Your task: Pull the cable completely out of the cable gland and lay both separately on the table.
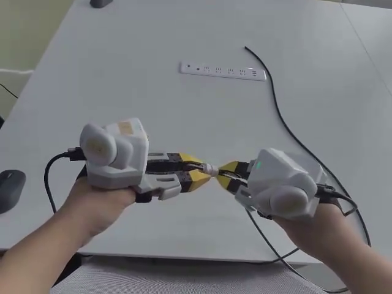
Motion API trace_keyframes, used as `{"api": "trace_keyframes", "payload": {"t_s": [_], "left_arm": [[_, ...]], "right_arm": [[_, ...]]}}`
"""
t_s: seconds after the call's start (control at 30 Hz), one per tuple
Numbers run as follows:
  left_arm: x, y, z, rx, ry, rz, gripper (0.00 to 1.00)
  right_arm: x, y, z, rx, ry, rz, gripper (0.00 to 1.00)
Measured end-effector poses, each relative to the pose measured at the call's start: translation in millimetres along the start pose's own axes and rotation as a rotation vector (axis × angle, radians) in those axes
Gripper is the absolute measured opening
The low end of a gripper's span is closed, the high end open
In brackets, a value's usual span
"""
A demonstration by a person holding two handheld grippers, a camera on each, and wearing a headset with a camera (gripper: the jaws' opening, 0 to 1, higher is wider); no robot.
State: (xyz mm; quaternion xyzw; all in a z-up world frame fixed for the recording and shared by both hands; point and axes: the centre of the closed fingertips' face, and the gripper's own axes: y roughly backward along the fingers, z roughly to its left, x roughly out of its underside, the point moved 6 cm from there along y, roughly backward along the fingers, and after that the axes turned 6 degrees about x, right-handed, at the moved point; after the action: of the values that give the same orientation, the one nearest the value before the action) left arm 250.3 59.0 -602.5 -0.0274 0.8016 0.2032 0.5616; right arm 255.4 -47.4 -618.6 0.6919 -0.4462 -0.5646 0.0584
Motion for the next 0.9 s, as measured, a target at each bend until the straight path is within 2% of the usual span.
{"api": "trace_keyframes", "payload": {"t_s": [0.23,0.57,0.7,0.9], "left_arm": [[-1.1,0.0,-0.7,0.002,0.004,-0.009,0.15],[-4.3,1.1,0.8,-0.005,0.013,-0.026,0.15],[-5.6,2.8,2.3,-0.015,0.018,-0.034,0.15],[-4.1,4.0,2.9,-0.021,0.025,-0.035,0.15]], "right_arm": [[12.2,0.9,-4.9,0.010,-0.028,0.023,0.00],[30.2,-1.8,-11.4,0.028,-0.104,0.042,0.00],[44.7,-1.7,-9.7,0.026,-0.112,0.078,0.00],[58.3,2.0,-8.1,0.035,-0.129,0.100,0.00]]}}
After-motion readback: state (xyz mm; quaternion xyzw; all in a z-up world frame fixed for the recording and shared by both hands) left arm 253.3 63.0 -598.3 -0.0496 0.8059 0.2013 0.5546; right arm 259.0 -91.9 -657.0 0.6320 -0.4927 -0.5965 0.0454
